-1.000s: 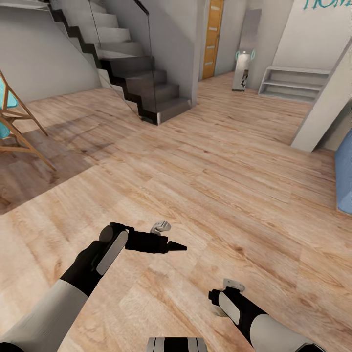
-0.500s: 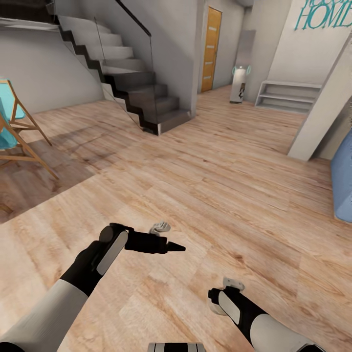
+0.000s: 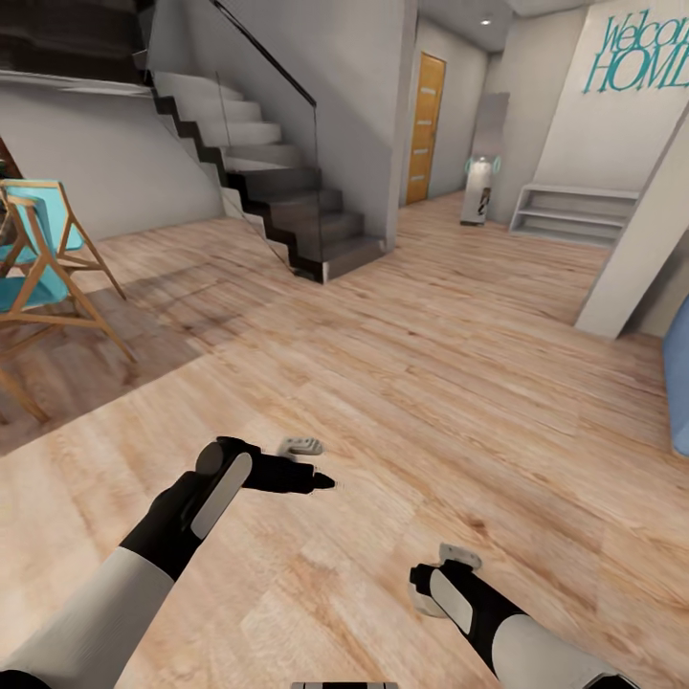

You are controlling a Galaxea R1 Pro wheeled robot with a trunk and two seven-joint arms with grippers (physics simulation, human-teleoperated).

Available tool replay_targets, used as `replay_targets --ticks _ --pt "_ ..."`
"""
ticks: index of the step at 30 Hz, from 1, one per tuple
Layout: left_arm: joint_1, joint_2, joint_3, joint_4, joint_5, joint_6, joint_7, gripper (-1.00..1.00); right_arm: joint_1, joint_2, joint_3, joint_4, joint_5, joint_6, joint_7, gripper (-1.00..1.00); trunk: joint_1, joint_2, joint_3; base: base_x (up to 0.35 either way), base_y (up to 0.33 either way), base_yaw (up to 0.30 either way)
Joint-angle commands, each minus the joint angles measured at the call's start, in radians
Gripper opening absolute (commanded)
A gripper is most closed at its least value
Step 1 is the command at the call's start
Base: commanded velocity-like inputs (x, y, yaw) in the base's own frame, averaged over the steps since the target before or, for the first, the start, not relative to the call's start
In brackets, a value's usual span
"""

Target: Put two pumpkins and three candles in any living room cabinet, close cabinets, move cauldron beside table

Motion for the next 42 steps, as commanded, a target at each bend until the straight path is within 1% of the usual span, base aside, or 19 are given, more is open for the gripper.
replay_targets --ticks 1,3,8,16,22,25,28,30,32,33,35,36,37,38,40,41,42 --pt "-0.001 0.0 -0.001 0.0 -0.009 0.001 0.006 1.0 0.0 -0.001 0.008 -0.002 -0.012 0.003 -0.007 -1.0 -0.001 0.0 0.003 0.0 0.0 0.259" --pt "-0.001 -0.001 0.0 0.0 -0.009 -0.003 0.042 1.0 0.0 -0.001 0.008 -0.002 -0.012 0.002 -0.007 -1.0 -0.001 0.0 0.01 0.0 0.0 0.266" --pt "-0.002 -0.002 0.0 0.0 -0.009 -0.006 0.083 1.0 0.0 0.001 0.008 -0.002 -0.013 0.002 -0.007 -1.0 -0.004 0.002 0.028 0.0 0.0 0.273" --pt "-0.002 -0.004 -0.001 0.001 -0.011 -0.006 0.099 1.0 0.0 0.001 0.007 -0.002 -0.013 0.002 -0.007 -1.0 -0.007 0.003 0.055 0.0 0.0 0.277" --pt "-0.002 -0.004 -0.001 0.004 -0.01 -0.007 0.145 1.0 0.001 0.0 0.006 -0.003 -0.013 0.002 -0.008 -1.0 -0.01 0.005 0.075 0.0 0.0 0.276" --pt "-0.002 -0.004 -0.001 0.004 -0.008 -0.007 0.155 1.0 0.001 -0.001 0.003 -0.005 -0.015 0.004 -0.009 -1.0 -0.011 0.006 0.085 0.0 0.0 0.264" --pt "-0.002 -0.004 -0.001 0.004 -0.008 -0.007 0.159 1.0 0.001 -0.003 0.0 -0.035 -0.016 0.016 -0.013 -1.0 -0.013 0.006 0.094 0.0 0.0 0.238" --pt "-0.002 -0.004 -0.001 0.004 -0.008 -0.007 0.16 1.0 0.0 -0.003 -0.011 -0.054 -0.017 0.029 -0.014 -1.0 -0.014 0.007 0.1 0.0 0.0 0.219" --pt "-0.002 -0.004 -0.001 0.004 -0.008 -0.007 0.16 1.0 0.001 -0.003 -0.048 -0.09 -0.017 0.074 -0.015 -1.0 -0.015 0.007 0.105 0.0 0.0 0.207" --pt "-0.002 -0.004 -0.001 0.004 -0.008 -0.006 0.161 1.0 0.001 -0.004 -0.082 -0.129 -0.016 0.121 -0.016 -1.0 -0.015 0.007 0.108 0.0 0.0 0.201" --pt "-0.002 -0.004 -0.001 0.004 -0.008 -0.006 0.161 1.0 0.003 -0.005 -0.115 -0.184 -0.015 0.175 -0.018 -1.0 -0.016 0.008 0.113 0.0 0.0 0.199" --pt "-0.002 -0.004 -0.001 0.004 -0.008 -0.006 0.161 1.0 0.005 -0.01 -0.144 -0.256 -0.013 0.223 -0.021 -1.0 -0.016 0.008 0.116 0.0 0.0 0.197" --pt "-0.002 -0.004 -0.001 0.004 -0.008 -0.006 0.162 1.0 0.01 -0.013 -0.156 -0.296 -0.012 0.244 -0.023 -1.0 -0.017 0.008 0.119 0.0 0.0 0.196" --pt "-0.002 -0.004 -0.001 0.004 -0.008 -0.006 0.162 1.0 0.033 -0.022 -0.176 -0.381 -0.011 0.285 -0.032 -1.0 -0.017 0.009 0.121 0.0 0.0 0.195" --pt "-0.002 -0.004 -0.001 0.005 -0.009 -0.006 0.162 1.0 0.109 -0.034 -0.217 -0.559 -0.012 0.352 -0.077 -1.0 -0.018 0.009 0.127 0.0 0.0 0.194" --pt "-0.002 -0.004 -0.001 0.005 -0.009 -0.006 0.162 1.0 0.126 -0.035 -0.228 -0.601 -0.013 0.365 -0.09 -1.0 -0.019 0.009 0.129 0.0 0.0 0.194" --pt "-0.002 -0.004 -0.001 0.005 -0.009 -0.006 0.163 1.0 0.155 -0.037 -0.249 -0.683 -0.013 0.392 -0.118 -1.0 -0.019 0.01 0.132 0.0 0.0 0.193"
